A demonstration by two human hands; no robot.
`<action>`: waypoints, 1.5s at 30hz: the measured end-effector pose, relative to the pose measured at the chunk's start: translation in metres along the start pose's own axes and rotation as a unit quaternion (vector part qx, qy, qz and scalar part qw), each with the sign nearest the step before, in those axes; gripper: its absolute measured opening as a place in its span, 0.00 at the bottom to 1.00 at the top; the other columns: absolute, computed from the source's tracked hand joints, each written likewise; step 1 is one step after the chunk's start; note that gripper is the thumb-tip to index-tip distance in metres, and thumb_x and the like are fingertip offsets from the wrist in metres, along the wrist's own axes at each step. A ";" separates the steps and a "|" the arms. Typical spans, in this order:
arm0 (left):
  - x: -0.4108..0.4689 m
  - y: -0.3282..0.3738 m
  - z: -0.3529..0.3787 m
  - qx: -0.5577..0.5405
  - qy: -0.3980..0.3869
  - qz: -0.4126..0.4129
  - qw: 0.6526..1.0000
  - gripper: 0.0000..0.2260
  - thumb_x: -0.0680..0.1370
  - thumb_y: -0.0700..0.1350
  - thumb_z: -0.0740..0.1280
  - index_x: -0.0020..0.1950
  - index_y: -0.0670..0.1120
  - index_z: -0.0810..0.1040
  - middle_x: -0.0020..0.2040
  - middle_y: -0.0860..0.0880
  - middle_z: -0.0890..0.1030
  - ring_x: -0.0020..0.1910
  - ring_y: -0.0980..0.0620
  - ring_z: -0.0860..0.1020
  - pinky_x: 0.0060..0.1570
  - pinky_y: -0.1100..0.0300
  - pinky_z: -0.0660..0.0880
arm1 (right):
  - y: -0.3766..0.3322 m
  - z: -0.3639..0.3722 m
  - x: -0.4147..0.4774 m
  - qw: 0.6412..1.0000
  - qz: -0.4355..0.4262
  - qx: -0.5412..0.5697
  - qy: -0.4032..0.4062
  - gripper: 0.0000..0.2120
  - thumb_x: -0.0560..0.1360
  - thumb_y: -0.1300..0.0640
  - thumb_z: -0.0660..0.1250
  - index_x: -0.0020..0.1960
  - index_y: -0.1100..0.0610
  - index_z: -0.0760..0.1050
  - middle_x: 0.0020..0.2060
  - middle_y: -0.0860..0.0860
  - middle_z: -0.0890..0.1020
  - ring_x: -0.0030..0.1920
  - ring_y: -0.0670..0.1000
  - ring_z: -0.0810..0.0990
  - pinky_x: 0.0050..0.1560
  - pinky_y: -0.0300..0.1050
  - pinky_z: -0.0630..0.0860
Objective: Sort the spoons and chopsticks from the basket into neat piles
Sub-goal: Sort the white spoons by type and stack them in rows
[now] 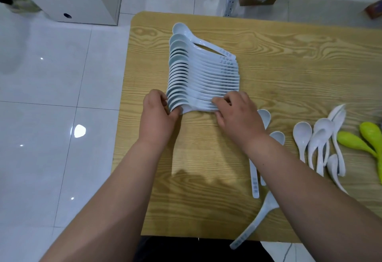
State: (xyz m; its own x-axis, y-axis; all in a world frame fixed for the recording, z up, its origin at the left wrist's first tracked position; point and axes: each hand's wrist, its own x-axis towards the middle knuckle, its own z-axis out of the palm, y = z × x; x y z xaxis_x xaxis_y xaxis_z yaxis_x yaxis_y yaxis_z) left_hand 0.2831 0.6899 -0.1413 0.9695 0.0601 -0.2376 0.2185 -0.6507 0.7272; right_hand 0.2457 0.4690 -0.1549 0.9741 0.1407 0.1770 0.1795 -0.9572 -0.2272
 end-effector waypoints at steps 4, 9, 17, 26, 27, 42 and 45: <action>0.002 0.003 -0.003 -0.006 -0.007 -0.004 1.000 0.21 0.71 0.52 0.77 0.55 0.51 0.70 0.55 0.52 0.74 0.43 0.57 0.77 0.36 0.67 0.70 | -0.003 0.002 0.000 1.000 0.005 0.007 0.007 0.12 0.72 0.64 0.71 0.54 0.58 0.80 0.43 0.56 0.75 0.44 0.59 0.75 0.40 0.52 0.77; -0.005 -0.001 -0.006 0.006 -0.004 0.005 1.000 0.17 0.75 0.50 0.74 0.57 0.52 0.69 0.54 0.52 0.72 0.38 0.59 0.76 0.37 0.64 0.72 | -0.004 0.003 -0.004 1.000 0.010 0.012 0.010 0.12 0.72 0.63 0.70 0.56 0.57 0.79 0.43 0.56 0.74 0.44 0.59 0.74 0.40 0.54 0.76; -0.009 -0.006 -0.007 0.004 0.001 -0.008 1.000 0.21 0.73 0.52 0.75 0.61 0.52 0.71 0.52 0.53 0.76 0.40 0.58 0.78 0.38 0.62 0.76 | -0.007 0.001 -0.012 1.000 0.019 -0.015 -0.005 0.14 0.74 0.56 0.70 0.59 0.54 0.79 0.48 0.53 0.76 0.49 0.57 0.76 0.48 0.54 0.72; -0.021 -0.012 -0.014 0.008 -0.001 -0.027 1.000 0.21 0.72 0.53 0.76 0.60 0.53 0.72 0.49 0.55 0.77 0.38 0.60 0.78 0.36 0.64 0.73 | -0.003 -0.001 -0.022 1.000 0.015 -0.018 -0.016 0.16 0.75 0.55 0.66 0.62 0.55 0.78 0.54 0.55 0.78 0.56 0.58 0.77 0.53 0.56 0.71; -0.023 -0.011 -0.014 0.010 0.000 -0.026 1.000 0.22 0.72 0.53 0.76 0.61 0.52 0.72 0.49 0.55 0.77 0.39 0.60 0.78 0.36 0.64 0.73 | -0.004 -0.002 -0.024 0.999 0.016 -0.017 -0.023 0.17 0.76 0.54 0.64 0.63 0.56 0.78 0.56 0.56 0.78 0.58 0.59 0.77 0.55 0.57 0.71; -0.102 0.036 0.025 0.110 -0.172 0.119 0.972 0.21 0.76 0.49 0.70 0.67 0.52 0.71 0.52 0.57 0.74 0.41 0.63 0.75 0.42 0.56 0.76 | 0.019 -0.080 -0.174 0.977 0.183 0.064 -0.091 0.18 0.73 0.59 0.72 0.62 0.59 0.78 0.57 0.56 0.77 0.58 0.57 0.78 0.56 0.54 0.79; -0.100 0.062 0.054 0.117 -0.198 0.148 0.962 0.24 0.76 0.51 0.69 0.71 0.50 0.69 0.59 0.52 0.74 0.42 0.58 0.76 0.41 0.58 0.74 | 0.027 -0.084 -0.194 0.964 0.228 0.076 -0.116 0.19 0.73 0.57 0.72 0.64 0.59 0.76 0.58 0.55 0.77 0.58 0.56 0.79 0.53 0.51 0.80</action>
State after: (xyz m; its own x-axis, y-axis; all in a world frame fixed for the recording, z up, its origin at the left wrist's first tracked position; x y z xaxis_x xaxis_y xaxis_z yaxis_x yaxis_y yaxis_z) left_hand 0.1939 0.6029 -0.1075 0.8568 -0.4172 -0.3030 -0.1369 -0.7506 0.6464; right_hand 0.0502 0.3946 -0.1148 0.9577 -0.2159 -0.1900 -0.2737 -0.8873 -0.3713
